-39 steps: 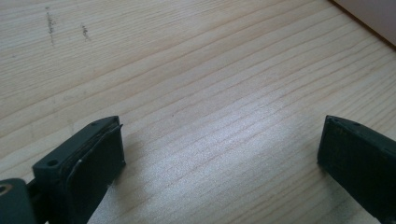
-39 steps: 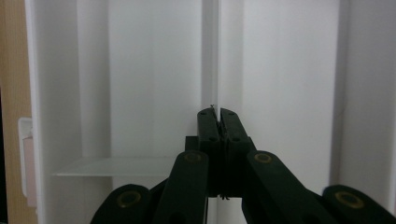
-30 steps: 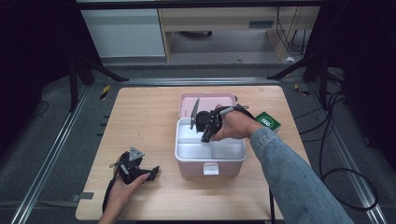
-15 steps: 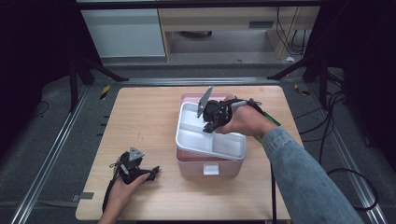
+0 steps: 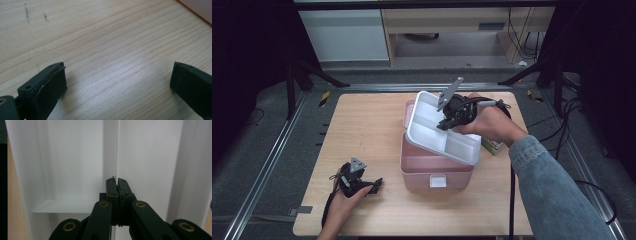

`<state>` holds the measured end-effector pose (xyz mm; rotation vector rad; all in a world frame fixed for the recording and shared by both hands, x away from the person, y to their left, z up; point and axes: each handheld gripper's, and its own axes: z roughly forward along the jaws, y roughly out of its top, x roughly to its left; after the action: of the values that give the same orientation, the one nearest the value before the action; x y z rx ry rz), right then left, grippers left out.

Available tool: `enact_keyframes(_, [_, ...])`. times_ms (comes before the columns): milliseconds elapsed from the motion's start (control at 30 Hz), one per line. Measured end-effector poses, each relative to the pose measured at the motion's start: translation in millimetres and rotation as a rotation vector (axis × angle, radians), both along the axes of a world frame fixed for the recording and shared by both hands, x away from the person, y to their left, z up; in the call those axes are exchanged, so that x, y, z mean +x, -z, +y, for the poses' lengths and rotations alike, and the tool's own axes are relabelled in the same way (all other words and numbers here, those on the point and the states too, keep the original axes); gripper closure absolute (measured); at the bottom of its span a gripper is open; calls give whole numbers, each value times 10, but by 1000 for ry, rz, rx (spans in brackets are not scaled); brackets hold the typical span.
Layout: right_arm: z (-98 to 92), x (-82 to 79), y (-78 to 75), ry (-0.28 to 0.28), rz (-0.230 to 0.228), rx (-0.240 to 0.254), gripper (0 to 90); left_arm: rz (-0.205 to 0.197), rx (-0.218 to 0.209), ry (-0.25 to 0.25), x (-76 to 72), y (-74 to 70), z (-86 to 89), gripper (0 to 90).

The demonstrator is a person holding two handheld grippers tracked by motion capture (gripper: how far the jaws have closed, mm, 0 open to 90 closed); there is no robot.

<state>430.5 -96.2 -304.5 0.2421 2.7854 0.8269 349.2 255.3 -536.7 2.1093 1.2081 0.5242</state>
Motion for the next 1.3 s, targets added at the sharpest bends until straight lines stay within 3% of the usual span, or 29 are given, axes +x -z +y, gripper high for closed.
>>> enact_keyframes(167, [-214, -2, -90, 42, -21, 32, 900, 0, 0, 0, 0, 0, 0, 0])
enact_keyframes(433, [-471, -29, -173, 91, -31, 29, 900, 0, 0, 0, 0, 0, 0, 0])
enact_keyframes(700, [-844, -106, -204, 152, -36, 1, 900, 0, 0, 0, 0, 0, 0, 0])
enact_keyframes(1033, [-1214, -205, -169, 213, -30, -26, 900, 0, -1, 0, 0, 0, 0, 0])
enact_keyframes(1300, [-1511, -296, -46, 258, -14, -42, 900, 0, 0, 0, 0, 0, 0, 0])
